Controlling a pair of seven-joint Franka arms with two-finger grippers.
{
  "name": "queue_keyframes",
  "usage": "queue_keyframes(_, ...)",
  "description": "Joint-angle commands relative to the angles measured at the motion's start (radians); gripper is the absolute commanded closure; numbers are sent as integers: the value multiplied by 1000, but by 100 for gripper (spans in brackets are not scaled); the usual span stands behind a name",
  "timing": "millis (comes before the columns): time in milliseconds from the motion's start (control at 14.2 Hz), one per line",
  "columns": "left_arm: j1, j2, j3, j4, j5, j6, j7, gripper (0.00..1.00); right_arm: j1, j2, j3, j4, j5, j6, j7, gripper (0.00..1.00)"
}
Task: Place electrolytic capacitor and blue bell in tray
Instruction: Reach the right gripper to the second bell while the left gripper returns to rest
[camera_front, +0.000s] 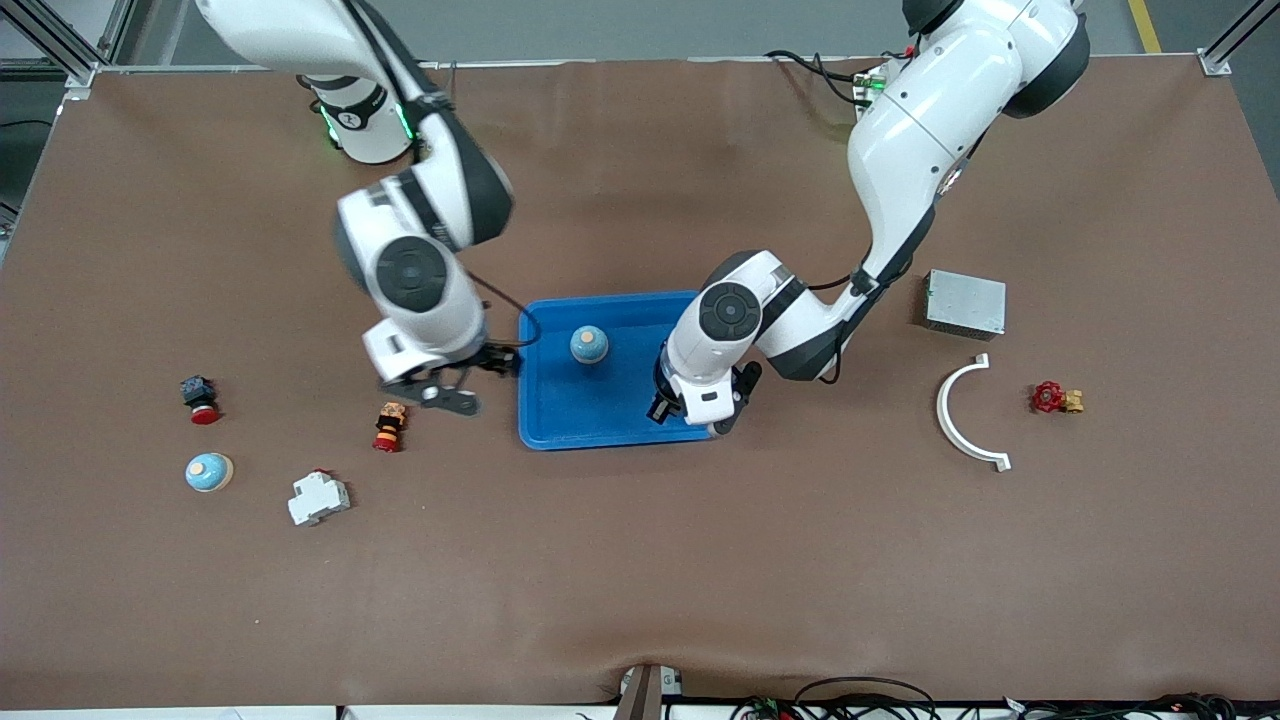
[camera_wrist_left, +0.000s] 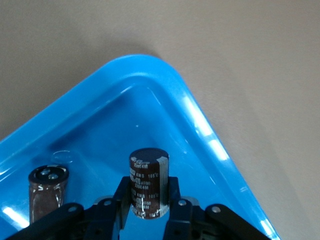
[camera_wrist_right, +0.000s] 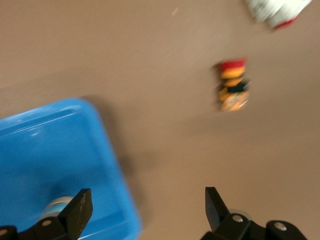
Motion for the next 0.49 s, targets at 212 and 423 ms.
queue_keyframes(212, -4, -14, 7, 26, -11, 9, -13, 0, -288, -56, 23, -69, -16, 47, -520, 0)
queue_keyframes(423, 25, -95, 7, 29, 1, -69, 7, 0, -394, -47, 21, -60, -19, 79, -715, 0)
